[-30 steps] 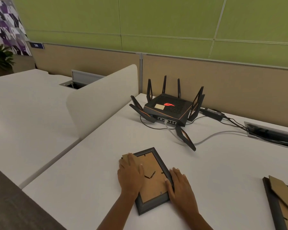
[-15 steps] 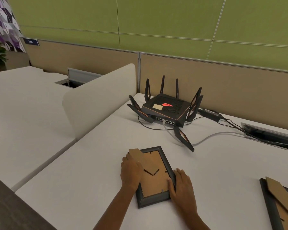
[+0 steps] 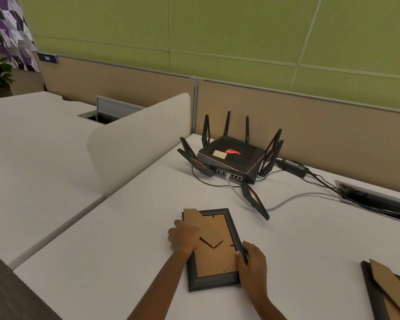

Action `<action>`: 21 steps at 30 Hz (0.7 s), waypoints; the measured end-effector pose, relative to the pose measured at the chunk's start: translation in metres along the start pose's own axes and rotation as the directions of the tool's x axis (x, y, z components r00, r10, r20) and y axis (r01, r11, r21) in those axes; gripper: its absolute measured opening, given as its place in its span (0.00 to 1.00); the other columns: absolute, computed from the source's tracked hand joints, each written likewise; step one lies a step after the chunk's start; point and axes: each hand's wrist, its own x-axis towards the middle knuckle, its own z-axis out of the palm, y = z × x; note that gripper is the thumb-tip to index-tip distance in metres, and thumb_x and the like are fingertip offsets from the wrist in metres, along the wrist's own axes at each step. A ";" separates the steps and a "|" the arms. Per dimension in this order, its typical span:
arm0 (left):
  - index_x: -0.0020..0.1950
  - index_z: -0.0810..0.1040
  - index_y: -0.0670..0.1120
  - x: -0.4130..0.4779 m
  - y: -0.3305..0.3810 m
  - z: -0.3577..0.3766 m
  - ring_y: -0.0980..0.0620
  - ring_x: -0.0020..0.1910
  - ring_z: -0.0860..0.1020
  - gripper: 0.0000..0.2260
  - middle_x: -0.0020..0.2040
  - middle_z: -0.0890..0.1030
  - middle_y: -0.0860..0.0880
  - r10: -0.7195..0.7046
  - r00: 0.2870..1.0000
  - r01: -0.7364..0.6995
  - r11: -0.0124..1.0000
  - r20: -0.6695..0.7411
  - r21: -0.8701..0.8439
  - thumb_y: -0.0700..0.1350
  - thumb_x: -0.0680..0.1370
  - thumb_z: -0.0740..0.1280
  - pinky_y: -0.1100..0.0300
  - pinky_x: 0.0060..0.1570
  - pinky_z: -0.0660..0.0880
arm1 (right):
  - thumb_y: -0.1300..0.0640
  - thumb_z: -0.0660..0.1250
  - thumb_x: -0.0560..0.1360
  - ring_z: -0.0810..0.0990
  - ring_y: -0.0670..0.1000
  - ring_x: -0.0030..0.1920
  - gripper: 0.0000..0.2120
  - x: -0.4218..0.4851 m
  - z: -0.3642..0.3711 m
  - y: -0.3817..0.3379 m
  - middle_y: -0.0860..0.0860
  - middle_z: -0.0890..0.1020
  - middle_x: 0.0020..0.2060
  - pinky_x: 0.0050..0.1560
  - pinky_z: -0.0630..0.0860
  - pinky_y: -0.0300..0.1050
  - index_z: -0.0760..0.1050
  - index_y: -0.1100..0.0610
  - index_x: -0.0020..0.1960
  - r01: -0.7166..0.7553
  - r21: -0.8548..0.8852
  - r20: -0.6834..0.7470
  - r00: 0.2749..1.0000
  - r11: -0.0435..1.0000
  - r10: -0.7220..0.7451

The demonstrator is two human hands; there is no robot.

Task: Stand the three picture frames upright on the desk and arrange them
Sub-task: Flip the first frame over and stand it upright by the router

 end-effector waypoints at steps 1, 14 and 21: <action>0.61 0.67 0.36 0.002 0.000 0.001 0.42 0.56 0.73 0.15 0.57 0.74 0.38 -0.005 1.000 0.005 1.000 0.012 -0.029 0.40 0.76 0.60 0.58 0.45 0.67 | 0.60 0.61 0.75 0.71 0.59 0.62 0.16 0.002 0.000 0.000 0.61 0.76 0.60 0.66 0.65 0.51 0.71 0.65 0.61 -0.016 0.021 -0.009 1.000 1.000 0.017; 0.34 0.71 0.44 0.014 -0.002 -0.004 0.46 0.41 0.73 0.12 0.38 0.74 0.42 0.008 0.994 0.046 0.865 0.105 -0.500 0.45 0.78 0.60 0.50 0.48 0.74 | 0.58 0.62 0.75 0.74 0.58 0.60 0.18 0.022 -0.030 -0.024 0.58 0.74 0.63 0.50 0.71 0.45 0.67 0.59 0.64 -0.145 0.447 0.170 0.983 0.883 0.075; 0.53 0.72 0.41 0.008 0.001 -0.001 0.50 0.40 0.74 0.12 0.41 0.75 0.46 0.048 0.971 0.111 0.773 0.232 -0.624 0.46 0.81 0.53 0.59 0.39 0.71 | 0.58 0.59 0.77 0.78 0.51 0.49 0.14 0.021 -0.048 -0.046 0.54 0.78 0.53 0.39 0.74 0.33 0.69 0.54 0.62 -0.005 0.488 0.168 0.982 0.873 -0.089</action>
